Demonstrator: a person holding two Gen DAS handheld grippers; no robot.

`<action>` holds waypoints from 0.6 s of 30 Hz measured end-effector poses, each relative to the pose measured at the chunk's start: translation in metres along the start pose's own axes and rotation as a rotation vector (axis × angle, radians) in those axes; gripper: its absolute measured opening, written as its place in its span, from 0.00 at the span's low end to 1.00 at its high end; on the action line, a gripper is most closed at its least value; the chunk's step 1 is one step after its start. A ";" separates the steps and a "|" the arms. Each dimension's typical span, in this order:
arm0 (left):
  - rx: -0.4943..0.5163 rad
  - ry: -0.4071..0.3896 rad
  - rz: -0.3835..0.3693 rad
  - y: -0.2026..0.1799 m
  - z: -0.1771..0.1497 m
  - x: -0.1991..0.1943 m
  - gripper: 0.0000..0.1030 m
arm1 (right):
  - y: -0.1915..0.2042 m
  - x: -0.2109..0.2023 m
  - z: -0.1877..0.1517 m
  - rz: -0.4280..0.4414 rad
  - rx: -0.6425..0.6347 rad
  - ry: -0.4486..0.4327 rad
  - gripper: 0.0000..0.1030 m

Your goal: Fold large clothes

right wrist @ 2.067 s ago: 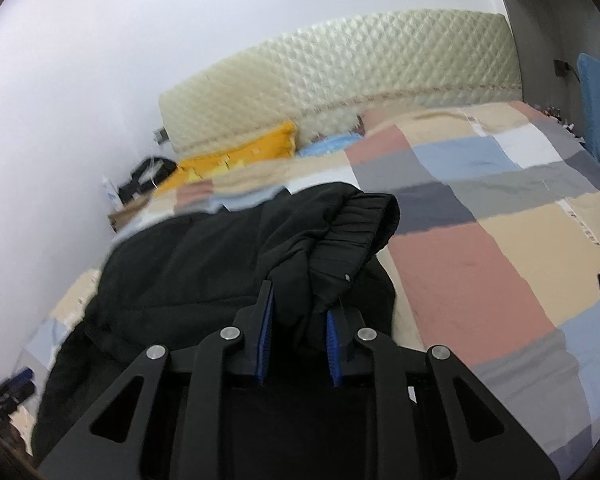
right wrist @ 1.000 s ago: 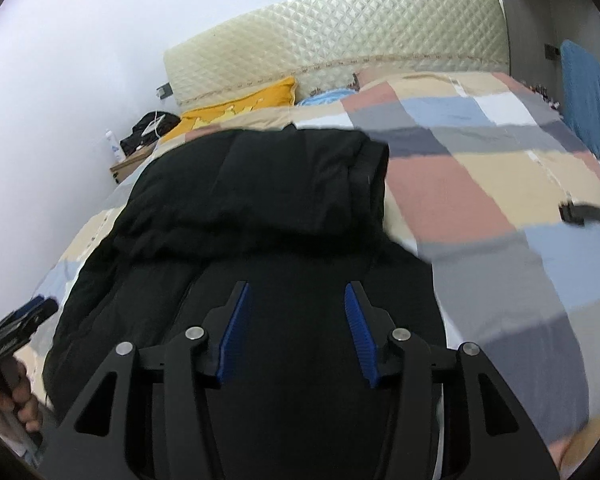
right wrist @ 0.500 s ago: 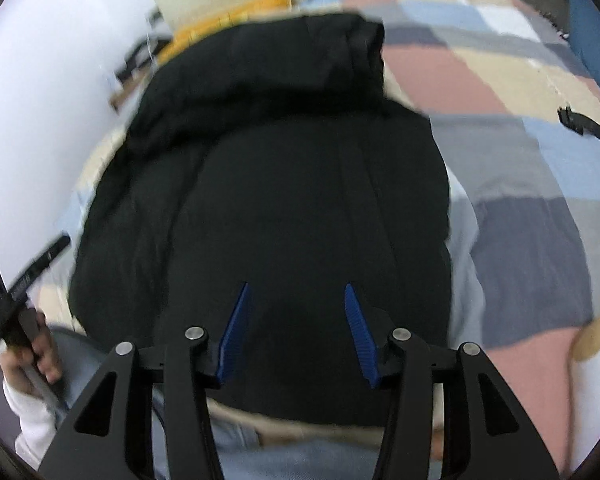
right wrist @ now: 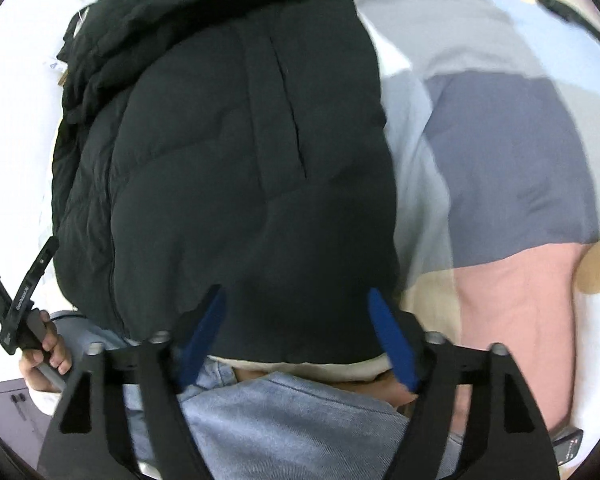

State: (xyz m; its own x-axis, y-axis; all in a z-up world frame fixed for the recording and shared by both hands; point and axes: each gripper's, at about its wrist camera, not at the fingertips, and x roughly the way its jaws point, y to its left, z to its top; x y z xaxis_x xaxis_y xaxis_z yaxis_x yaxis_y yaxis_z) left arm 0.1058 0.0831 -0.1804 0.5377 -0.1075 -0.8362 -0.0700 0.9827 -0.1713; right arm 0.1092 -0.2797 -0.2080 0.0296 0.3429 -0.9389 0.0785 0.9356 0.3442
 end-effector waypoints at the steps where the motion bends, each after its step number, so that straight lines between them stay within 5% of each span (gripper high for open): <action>1: -0.004 0.004 -0.001 0.002 0.000 0.000 0.80 | -0.005 0.006 0.002 0.013 0.027 0.028 0.80; 7: -0.011 0.020 -0.007 0.004 -0.002 0.003 0.80 | -0.004 0.027 0.017 -0.051 0.055 0.123 0.99; 18: -0.035 0.045 -0.028 0.008 -0.001 0.010 0.80 | -0.016 0.055 0.036 0.002 0.075 0.198 1.00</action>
State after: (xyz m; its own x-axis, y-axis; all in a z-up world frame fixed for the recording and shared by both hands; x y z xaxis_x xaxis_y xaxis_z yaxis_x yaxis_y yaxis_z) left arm 0.1100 0.0896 -0.1905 0.5019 -0.1420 -0.8532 -0.0850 0.9736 -0.2120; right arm 0.1453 -0.2786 -0.2654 -0.1657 0.3610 -0.9177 0.1523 0.9288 0.3379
